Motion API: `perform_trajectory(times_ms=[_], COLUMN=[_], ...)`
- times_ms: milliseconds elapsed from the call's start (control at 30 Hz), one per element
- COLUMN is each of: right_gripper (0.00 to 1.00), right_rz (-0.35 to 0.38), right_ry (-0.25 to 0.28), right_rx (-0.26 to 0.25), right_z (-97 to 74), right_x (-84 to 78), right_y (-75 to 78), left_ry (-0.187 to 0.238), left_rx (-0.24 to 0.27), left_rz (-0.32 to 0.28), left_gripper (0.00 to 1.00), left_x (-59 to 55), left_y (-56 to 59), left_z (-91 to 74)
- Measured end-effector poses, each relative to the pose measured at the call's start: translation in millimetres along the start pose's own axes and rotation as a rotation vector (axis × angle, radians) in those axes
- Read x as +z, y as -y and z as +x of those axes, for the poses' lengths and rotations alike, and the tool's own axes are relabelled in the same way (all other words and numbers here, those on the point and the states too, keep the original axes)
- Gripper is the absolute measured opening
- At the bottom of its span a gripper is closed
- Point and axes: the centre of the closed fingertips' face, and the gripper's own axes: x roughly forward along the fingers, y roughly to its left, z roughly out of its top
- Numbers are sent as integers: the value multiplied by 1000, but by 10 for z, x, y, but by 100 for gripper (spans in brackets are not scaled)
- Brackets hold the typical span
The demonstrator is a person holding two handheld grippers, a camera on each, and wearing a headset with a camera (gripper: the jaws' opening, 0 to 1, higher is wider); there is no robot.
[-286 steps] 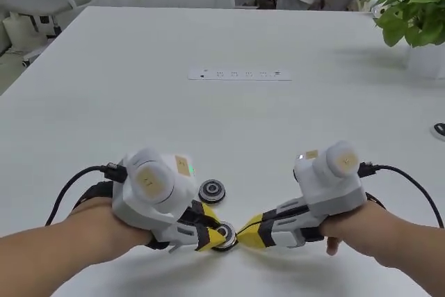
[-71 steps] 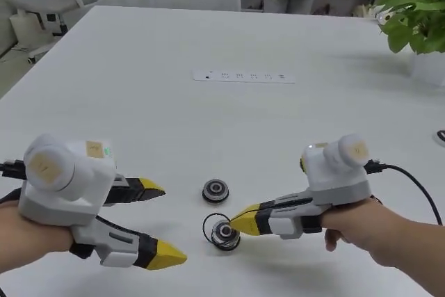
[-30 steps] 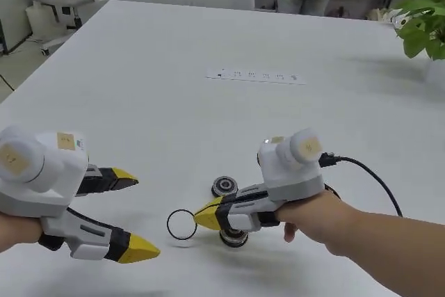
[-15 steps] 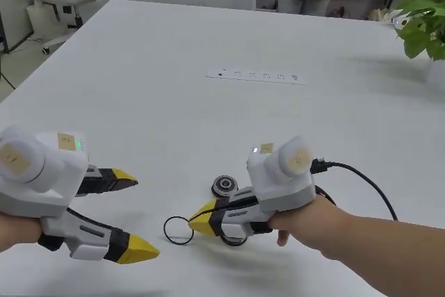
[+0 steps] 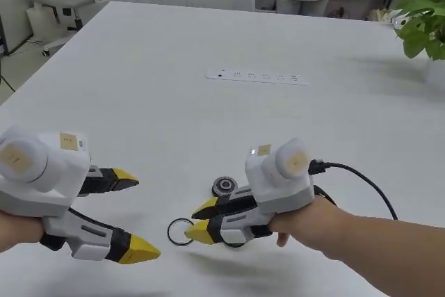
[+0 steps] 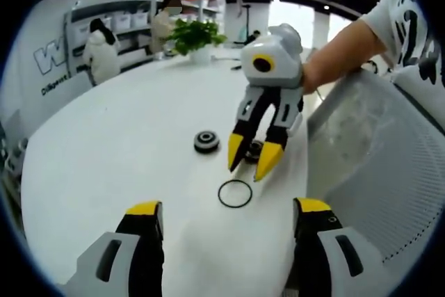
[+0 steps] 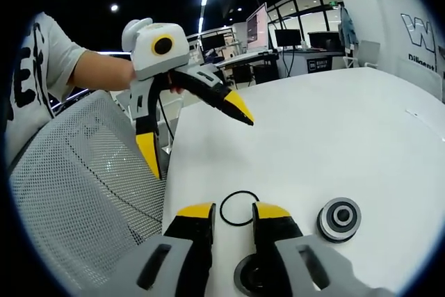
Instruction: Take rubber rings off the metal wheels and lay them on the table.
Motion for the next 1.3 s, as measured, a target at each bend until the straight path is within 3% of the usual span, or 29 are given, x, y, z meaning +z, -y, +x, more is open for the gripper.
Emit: perform_trajectory(times_ms=[367,767,1300], right_gripper=[25,29,31], right_rz=[-8,2,18], right_ry=[28,55,45], right_rx=[-9,-44,-84], right_z=[-112,-366,-683], right_x=[67,43,-206], right_y=[23,123,238], left_ry=[3,6,17], left_rx=[-11,-36,-65], left_rz=[10,32,73], left_gripper=[77,77,74], left_x=[57,182,355], left_y=[13,55,102], left_z=[39,140,309])
